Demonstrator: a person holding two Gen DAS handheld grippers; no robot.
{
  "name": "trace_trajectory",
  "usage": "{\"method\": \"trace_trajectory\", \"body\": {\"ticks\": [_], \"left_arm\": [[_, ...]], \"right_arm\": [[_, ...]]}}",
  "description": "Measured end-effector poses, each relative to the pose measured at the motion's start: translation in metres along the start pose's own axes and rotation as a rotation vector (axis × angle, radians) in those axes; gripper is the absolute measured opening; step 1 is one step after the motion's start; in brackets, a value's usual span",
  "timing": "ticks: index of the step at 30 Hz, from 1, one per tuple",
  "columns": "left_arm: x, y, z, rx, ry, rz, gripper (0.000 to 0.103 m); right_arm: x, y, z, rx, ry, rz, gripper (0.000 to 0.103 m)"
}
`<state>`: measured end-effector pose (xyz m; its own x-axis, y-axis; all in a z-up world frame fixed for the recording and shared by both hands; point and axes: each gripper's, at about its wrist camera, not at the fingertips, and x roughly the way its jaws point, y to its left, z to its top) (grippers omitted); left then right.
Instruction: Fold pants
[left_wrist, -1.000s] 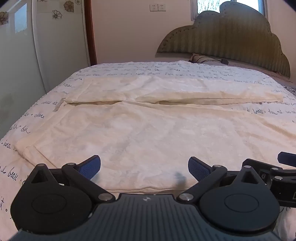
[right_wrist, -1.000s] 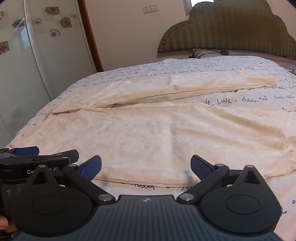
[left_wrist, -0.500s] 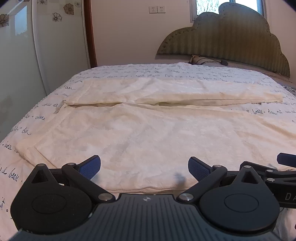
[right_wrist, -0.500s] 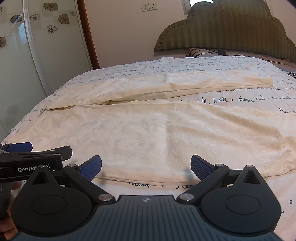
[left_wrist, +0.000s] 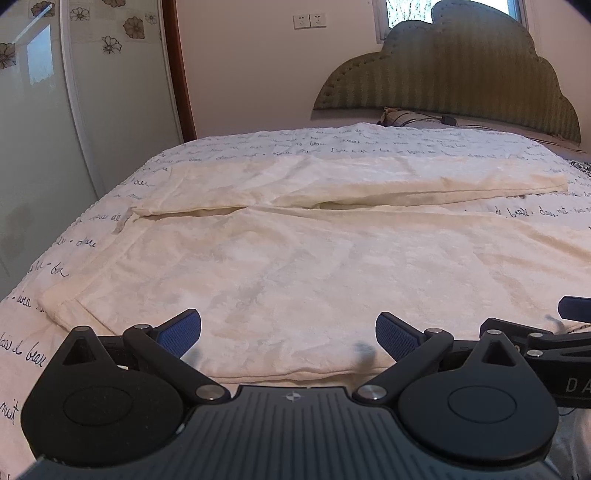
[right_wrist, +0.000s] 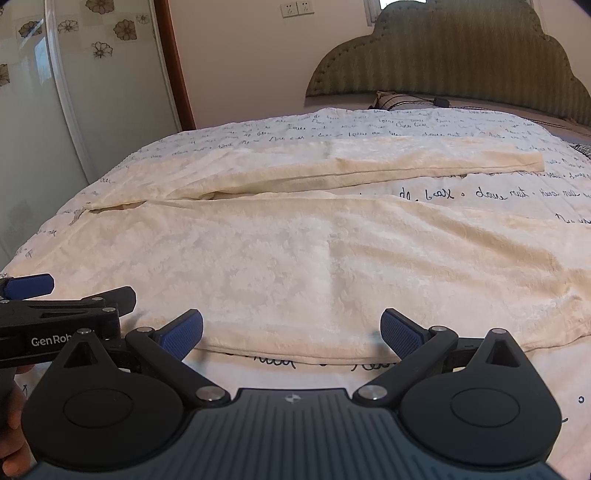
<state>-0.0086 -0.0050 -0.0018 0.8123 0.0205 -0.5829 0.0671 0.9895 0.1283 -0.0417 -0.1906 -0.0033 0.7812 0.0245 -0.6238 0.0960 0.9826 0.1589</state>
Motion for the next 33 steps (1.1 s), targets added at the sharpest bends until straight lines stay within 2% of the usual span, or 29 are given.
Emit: {"method": "trace_trajectory", "body": {"ticks": [26,33], "left_arm": [[0.0019,0.0025,-0.0026,-0.015,0.003,-0.030,0.102],[0.0013,0.0000,-0.0038,-0.002,0.003,-0.017,0.102]], "right_arm": [[0.0037,-0.0008,-0.0018,0.016,0.010,-0.003,0.103],[0.0060,0.0016,-0.0016,0.008,0.016,0.003,0.103]]}}
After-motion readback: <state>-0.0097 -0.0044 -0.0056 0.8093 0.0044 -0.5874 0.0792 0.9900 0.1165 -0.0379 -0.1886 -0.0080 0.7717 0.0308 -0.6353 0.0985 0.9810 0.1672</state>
